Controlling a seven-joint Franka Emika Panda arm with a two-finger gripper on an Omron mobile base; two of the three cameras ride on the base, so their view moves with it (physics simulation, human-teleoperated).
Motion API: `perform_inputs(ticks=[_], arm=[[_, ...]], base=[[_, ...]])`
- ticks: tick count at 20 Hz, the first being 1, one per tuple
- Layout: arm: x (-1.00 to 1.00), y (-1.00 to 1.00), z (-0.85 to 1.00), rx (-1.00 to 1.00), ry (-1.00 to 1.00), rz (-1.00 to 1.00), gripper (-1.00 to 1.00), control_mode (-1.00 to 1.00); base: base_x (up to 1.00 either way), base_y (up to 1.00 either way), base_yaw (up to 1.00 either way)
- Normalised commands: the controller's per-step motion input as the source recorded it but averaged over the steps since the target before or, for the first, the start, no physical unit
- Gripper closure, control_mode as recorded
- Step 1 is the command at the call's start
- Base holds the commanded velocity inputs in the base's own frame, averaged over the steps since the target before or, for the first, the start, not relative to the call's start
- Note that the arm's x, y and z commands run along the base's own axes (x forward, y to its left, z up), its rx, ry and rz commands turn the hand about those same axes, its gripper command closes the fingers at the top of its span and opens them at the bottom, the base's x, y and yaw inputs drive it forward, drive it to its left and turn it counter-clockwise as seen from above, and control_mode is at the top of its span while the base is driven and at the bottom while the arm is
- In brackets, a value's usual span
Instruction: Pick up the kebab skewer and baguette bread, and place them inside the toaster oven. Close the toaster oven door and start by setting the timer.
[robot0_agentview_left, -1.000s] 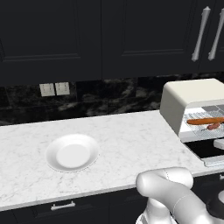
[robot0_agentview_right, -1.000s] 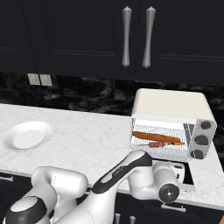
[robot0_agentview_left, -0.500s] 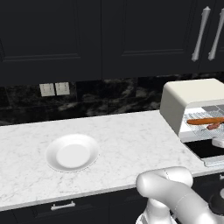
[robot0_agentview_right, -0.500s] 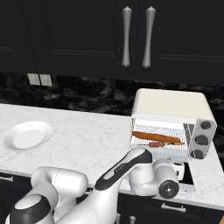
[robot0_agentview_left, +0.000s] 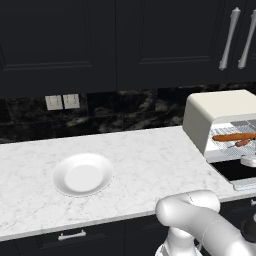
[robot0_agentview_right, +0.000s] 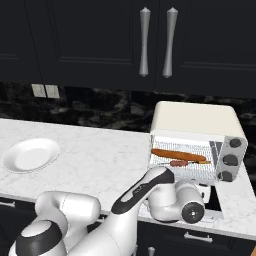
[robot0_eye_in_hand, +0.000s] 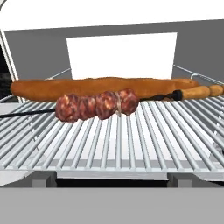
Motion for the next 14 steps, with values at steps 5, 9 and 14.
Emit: perform_inputs(ticks=[5,9,14], arm=[[-0.02,0.0,-0.07,0.0,0.0,0.0,-1.0,-1.0],[-0.02,0.0,-0.01,0.0,0.0,0.0,-1.0,-1.0],[-0.01,0.0,0.1,0.0,0.0,0.0,-1.0,-1.0]], base=[[0.0,0.0,0.0],[0.0,0.0,0.0],[0.0,0.0,0.0]])
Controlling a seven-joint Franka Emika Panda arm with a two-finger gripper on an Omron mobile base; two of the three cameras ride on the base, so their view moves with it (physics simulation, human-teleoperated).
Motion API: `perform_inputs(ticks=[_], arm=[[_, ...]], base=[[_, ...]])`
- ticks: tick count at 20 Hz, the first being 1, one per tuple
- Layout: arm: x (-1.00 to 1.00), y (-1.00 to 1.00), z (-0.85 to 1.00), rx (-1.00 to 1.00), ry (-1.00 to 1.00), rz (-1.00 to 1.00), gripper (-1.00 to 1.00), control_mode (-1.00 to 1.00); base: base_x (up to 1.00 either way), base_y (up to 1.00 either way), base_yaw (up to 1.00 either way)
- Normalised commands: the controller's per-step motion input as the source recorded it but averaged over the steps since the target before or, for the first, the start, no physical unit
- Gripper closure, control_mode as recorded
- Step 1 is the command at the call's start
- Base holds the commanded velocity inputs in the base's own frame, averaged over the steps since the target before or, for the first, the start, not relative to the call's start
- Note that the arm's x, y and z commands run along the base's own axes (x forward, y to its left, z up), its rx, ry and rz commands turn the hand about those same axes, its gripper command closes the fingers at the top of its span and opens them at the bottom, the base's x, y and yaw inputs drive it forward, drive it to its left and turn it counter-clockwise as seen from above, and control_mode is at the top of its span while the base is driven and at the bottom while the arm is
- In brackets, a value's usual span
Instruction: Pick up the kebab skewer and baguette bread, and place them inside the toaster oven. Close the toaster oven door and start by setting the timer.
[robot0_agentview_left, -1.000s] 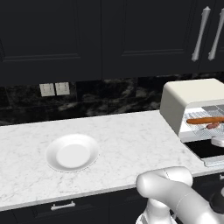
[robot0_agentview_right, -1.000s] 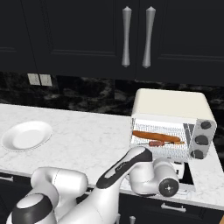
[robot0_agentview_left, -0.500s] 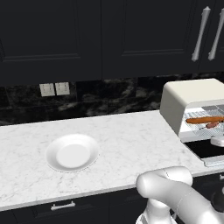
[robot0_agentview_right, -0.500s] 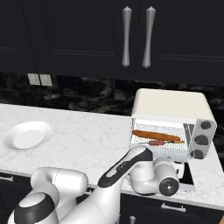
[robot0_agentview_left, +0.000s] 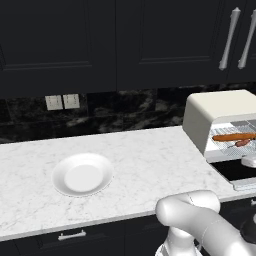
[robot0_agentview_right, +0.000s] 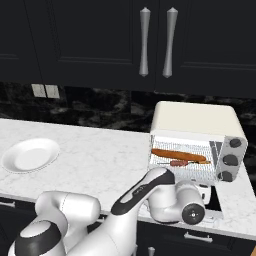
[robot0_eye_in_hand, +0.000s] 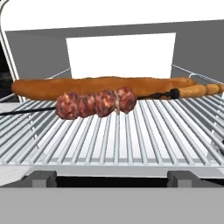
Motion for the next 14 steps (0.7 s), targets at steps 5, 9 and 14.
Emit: perform_inputs(ticks=[5,9,14], arm=[[0.0,0.0,0.1,0.0,0.0,0.0,-1.0,-1.0],[0.01,0.0,0.0,0.0,0.0,0.0,-1.0,-1.0],[-0.02,0.0,0.0,0.0,0.0,0.0,-1.0,-1.0]], base=[[0.0,0.0,0.0],[0.0,0.0,0.0],[0.0,0.0,0.0]])
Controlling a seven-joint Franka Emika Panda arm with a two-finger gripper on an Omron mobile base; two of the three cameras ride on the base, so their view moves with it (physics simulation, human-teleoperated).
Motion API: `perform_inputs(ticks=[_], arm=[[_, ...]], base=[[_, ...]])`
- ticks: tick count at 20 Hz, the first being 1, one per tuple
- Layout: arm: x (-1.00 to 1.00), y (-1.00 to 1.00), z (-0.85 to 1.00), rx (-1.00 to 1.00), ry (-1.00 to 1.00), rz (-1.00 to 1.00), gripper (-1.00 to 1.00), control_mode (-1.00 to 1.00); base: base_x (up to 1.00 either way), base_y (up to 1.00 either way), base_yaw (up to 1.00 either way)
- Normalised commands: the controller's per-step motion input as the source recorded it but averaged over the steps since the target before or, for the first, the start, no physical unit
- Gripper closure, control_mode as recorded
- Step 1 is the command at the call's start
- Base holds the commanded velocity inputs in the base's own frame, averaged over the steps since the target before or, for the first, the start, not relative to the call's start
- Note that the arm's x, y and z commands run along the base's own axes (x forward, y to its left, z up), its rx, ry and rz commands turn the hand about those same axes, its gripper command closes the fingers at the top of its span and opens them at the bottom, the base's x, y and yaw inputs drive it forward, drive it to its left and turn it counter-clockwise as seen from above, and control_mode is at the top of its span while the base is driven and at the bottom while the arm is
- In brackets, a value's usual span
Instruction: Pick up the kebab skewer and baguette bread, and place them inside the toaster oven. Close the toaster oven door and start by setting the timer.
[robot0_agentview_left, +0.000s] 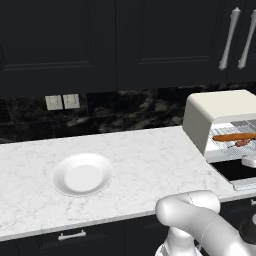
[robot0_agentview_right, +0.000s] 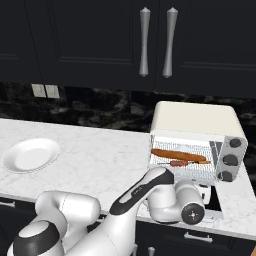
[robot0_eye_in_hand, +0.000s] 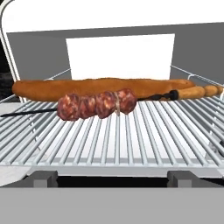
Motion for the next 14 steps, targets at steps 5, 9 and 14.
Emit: perform_inputs(ticks=[5,9,14], arm=[[0.0,0.0,0.0,0.0,0.0,0.0,-1.0,-1.0],[0.0,0.0,0.09,0.0,0.0,0.0,-1.0,-1.0],[0.0,0.0,0.13,0.0,0.0,0.0,-1.0,-1.0]], base=[[0.0,0.0,0.0],[0.0,0.0,0.0],[0.0,0.0,0.0]])
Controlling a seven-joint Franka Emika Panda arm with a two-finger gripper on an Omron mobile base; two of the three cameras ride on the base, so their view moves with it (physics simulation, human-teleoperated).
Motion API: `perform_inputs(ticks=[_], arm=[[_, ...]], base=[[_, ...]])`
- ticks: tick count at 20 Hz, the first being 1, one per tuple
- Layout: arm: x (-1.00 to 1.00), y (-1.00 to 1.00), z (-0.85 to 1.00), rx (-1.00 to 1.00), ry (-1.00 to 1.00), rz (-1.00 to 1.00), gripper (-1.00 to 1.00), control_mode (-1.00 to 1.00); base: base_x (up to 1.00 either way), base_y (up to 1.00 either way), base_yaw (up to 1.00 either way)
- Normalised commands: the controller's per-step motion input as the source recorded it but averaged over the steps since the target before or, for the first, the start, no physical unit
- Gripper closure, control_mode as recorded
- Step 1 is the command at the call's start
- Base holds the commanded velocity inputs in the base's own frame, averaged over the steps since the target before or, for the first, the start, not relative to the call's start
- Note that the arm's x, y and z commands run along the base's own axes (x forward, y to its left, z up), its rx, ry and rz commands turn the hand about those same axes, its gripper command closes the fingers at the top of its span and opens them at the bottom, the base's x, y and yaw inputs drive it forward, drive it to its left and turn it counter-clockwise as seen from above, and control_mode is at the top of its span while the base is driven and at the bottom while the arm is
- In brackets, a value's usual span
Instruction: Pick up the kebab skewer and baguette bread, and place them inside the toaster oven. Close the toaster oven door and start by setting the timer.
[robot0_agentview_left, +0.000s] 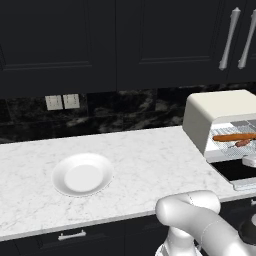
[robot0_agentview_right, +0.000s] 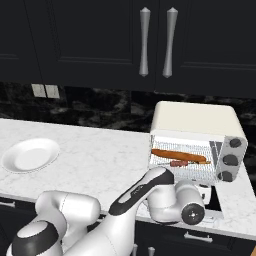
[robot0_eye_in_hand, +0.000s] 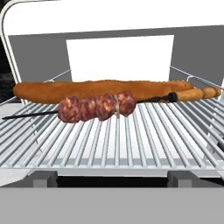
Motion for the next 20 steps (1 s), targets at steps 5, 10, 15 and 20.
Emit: perform_inputs(ticks=[5,10,15,20], arm=[[0.0,0.0,0.01,0.0,0.0,0.0,-1.0,-1.0],[0.0,0.0,-0.01,0.0,0.0,0.0,-1.0,-1.0],[-0.07,0.0,0.08,0.0,0.0,0.0,-1.0,-1.0],[-0.03,0.0,0.19,0.0,0.0,0.0,-1.0,-1.0]], base=[[0.0,0.0,0.0],[0.0,0.0,0.0],[0.0,0.0,0.0],[0.0,0.0,0.0]])
